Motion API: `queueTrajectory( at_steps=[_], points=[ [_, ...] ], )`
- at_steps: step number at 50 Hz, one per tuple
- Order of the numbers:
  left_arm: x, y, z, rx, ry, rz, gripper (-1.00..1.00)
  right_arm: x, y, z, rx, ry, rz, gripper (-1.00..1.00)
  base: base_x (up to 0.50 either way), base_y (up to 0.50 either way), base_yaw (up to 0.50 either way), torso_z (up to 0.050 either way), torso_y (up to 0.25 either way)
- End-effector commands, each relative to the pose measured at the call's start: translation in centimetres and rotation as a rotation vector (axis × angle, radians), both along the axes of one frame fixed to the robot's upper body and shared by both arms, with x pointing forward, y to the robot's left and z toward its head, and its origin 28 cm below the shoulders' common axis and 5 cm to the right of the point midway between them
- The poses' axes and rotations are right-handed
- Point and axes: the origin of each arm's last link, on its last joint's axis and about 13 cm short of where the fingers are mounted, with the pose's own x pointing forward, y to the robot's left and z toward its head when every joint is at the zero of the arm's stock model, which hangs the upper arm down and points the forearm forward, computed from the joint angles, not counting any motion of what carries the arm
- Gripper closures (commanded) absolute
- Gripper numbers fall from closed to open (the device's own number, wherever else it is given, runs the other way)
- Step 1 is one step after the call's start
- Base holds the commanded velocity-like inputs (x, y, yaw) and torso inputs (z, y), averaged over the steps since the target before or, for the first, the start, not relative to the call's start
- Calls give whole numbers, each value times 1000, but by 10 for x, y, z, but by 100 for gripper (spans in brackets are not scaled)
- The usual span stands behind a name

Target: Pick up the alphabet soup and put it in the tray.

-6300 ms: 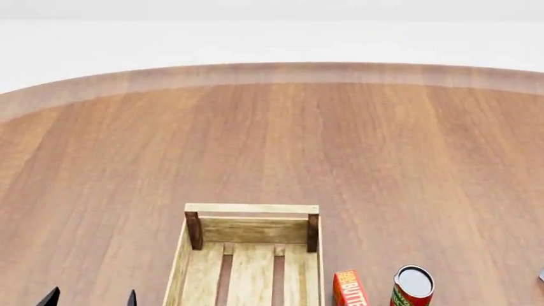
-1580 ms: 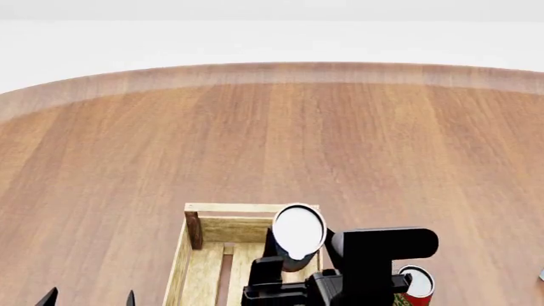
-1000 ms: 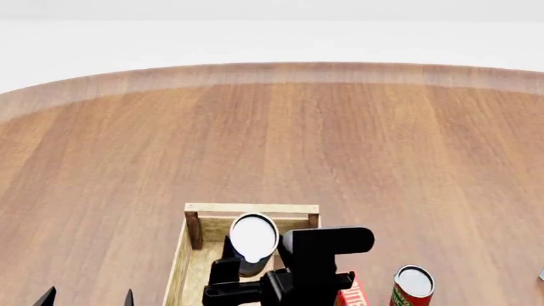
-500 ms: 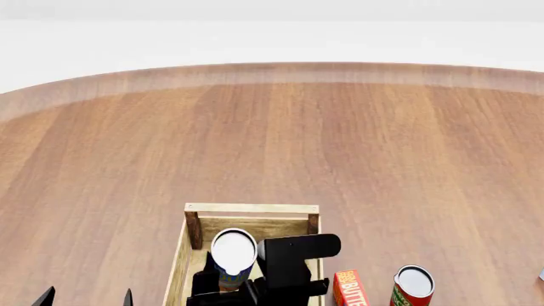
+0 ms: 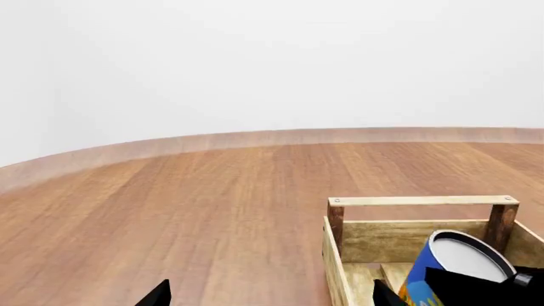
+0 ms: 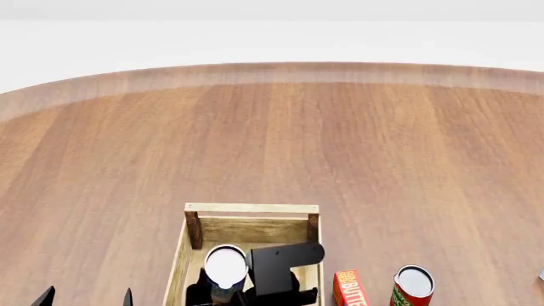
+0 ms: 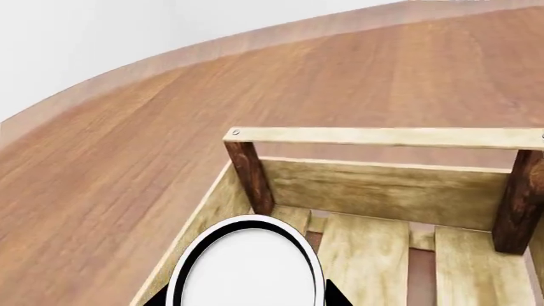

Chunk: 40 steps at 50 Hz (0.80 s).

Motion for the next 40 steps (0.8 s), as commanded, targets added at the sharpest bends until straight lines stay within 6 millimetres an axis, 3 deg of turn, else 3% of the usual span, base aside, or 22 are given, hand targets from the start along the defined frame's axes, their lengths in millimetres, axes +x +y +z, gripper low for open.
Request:
queueTrajectory(
  at_steps=[1, 40],
  points=[
    [0, 0, 0, -2, 0, 1, -100, 5, 4, -2, -23, -15, 20, 100, 0, 0, 0, 0, 0],
    [0, 0, 0, -2, 0, 3, -100, 3, 7, -11, -46, 18, 35, 100, 0, 0, 0, 0, 1]
  ],
)
